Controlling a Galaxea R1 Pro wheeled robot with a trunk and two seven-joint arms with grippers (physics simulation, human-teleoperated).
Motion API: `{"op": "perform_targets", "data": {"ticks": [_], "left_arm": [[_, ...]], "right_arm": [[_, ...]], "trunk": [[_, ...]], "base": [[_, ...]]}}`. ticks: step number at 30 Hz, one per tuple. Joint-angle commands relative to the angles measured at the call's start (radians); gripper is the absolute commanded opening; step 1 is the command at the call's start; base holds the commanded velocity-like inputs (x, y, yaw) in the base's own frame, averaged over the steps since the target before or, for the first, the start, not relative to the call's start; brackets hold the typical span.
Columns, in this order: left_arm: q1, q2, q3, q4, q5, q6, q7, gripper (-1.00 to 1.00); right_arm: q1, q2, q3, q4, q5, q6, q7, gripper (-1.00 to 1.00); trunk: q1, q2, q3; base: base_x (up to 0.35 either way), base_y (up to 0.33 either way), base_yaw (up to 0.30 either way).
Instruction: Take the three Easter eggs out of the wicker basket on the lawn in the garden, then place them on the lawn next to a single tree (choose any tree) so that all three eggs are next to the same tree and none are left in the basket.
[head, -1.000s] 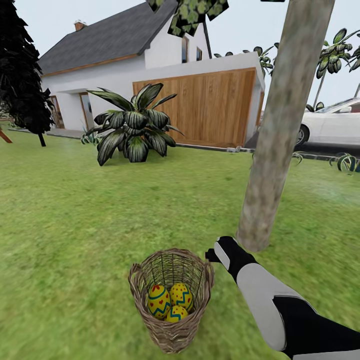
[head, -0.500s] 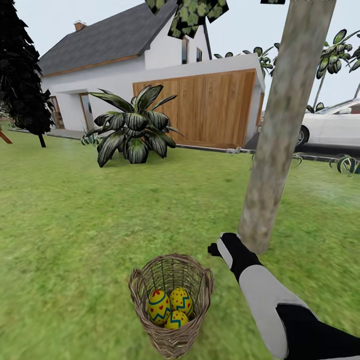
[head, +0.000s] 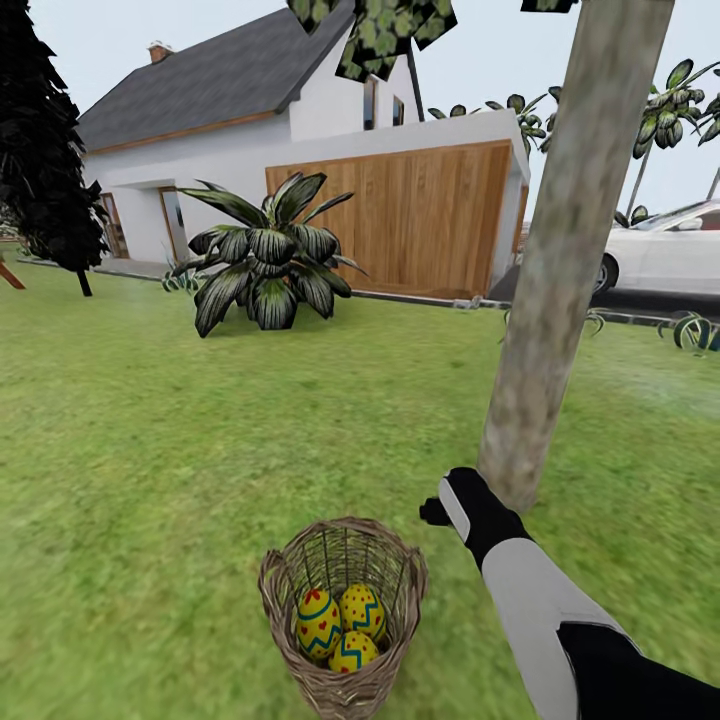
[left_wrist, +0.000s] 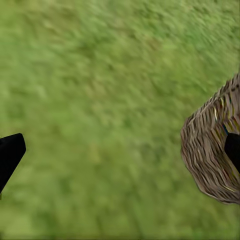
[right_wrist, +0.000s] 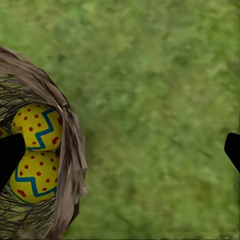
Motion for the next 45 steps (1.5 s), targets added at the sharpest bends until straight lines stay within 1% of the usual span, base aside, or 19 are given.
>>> {"op": "perform_targets", "data": {"ticks": [1,14,16,20,22,24,25,27,28,30,31,33,34,37,38,41,42,43,45], "left_arm": [[0.0,0.0,0.0,0.0,0.01,0.0,-0.003,1.0],[-0.003,0.002,-0.013,-0.012,0.005,0.029,0.128,1.0],[-0.008,0.002,-0.03,-0.034,-0.005,0.086,0.144,1.0],[-0.025,0.003,-0.053,-0.115,-0.067,0.251,0.202,1.0],[-0.068,0.005,-0.06,-0.197,-0.118,0.386,0.249,1.0],[-0.106,0.006,-0.062,-0.224,-0.133,0.454,0.263,1.0],[-0.158,0.007,-0.063,-0.238,-0.144,0.519,0.271,1.0],[-0.214,0.008,-0.064,-0.242,-0.151,0.572,0.278,1.0],[-0.272,0.008,-0.065,-0.236,-0.156,0.613,0.283,1.0],[-0.335,0.009,-0.065,-0.218,-0.159,0.644,0.288,1.0],[-0.404,0.008,-0.066,-0.178,-0.161,0.669,0.293,1.0],[-0.479,0.006,-0.066,-0.113,-0.162,0.688,0.295,1.0],[-0.56,0.004,-0.069,-0.036,-0.163,0.7,0.297,1.0],[-0.683,0.002,-0.09,0.105,-0.164,0.71,0.3,1.0],[-0.723,0.001,-0.102,0.158,-0.164,0.71,0.3,1.0],[-0.914,-0.005,-0.164,0.421,-0.159,0.701,0.294,1.0],[-0.95,-0.009,-0.172,0.463,-0.158,0.698,0.293,1.0],[-1.011,-0.024,-0.183,0.531,-0.158,0.695,0.291,1.0],[-1.071,-0.054,-0.195,0.593,-0.159,0.696,0.293,1.0]], "right_arm": [[-0.001,0.001,-0.005,-0.002,-0.003,0.014,-0.005,1.0],[0.0,0.001,0.005,-0.003,-0.002,0.059,-0.005,1.0],[0.0,0.001,0.006,-0.003,-0.001,0.06,-0.005,1.0],[0.0,0.001,0.006,-0.003,-0.001,0.061,-0.006,1.0],[0.0,0.001,0.006,-0.002,0.0,0.061,-0.006,1.0],[0.0,0.001,0.006,-0.002,0.0,0.061,-0.006,1.0],[0.0,0.0,0.007,-0.002,0.001,0.061,-0.006,1.0],[0.0,0.0,0.007,-0.002,0.003,0.061,-0.006,1.0],[0.0,0.0,0.007,-0.002,0.004,0.061,-0.007,1.0],[0.0,0.0,0.007,-0.001,0.006,0.061,-0.007,1.0],[0.0,0.0,0.007,-0.001,0.007,0.061,-0.008,1.0],[0.0,0.0,0.007,-0.001,0.008,0.061,-0.008,1.0],[0.0,0.0,0.008,-0.001,0.009,0.061,-0.009,1.0],[0.0,0.0,0.008,-0.001,0.009,0.062,-0.009,1.0],[0.0,0.0,0.009,0.0,0.01,0.062,-0.009,1.0],[0.0,0.0,0.01,0.001,0.011,0.062,-0.01,1.0],[0.0,0.0,0.011,0.001,0.011,0.062,-0.01,1.0],[0.0,0.0,0.01,0.001,0.012,0.062,-0.01,1.0],[0.0,0.0,0.01,0.001,0.012,0.062,-0.011,1.0]], "trunk": [[-0.004,0.007,0.002],[-0.054,0.098,0.043],[-0.062,0.112,0.049],[-0.077,0.14,0.062],[-0.085,0.154,0.068],[-0.092,0.168,0.074],[-0.096,0.175,0.078],[-0.104,0.189,0.084],[-0.108,0.196,0.087],[-0.115,0.21,0.093],[-0.119,0.217,0.096],[-0.127,0.231,0.103],[-0.131,0.238,0.106],[-0.142,0.259,0.115],[-0.146,0.266,0.118],[-0.157,0.287,0.128],[-0.161,0.294,0.131],[-0.165,0.301,0.134],[-0.173,0.315,0.14]], "base": [[0.0,0.0,0.0],[0.0,0.0,-0.088],[0.0,0.0,-0.269],[0.0,0.0,-0.275],[0.0,0.0,-0.253],[0.0,0.0,-0.237],[0.0,0.0,-0.222],[0.0,0.0,-0.206],[0.0,0.0,-0.146],[0.0,0.0,-0.105],[0.0,0.0,-0.06],[0.0,0.0,-0.043],[0.0,0.0,-0.025],[0.0,0.0,-0.016],[0.0,0.0,-0.01],[0.0,0.0,-0.005],[0.0,0.0,-0.003],[0.0,0.0,-0.002],[0.0,0.0,-0.001]]}}
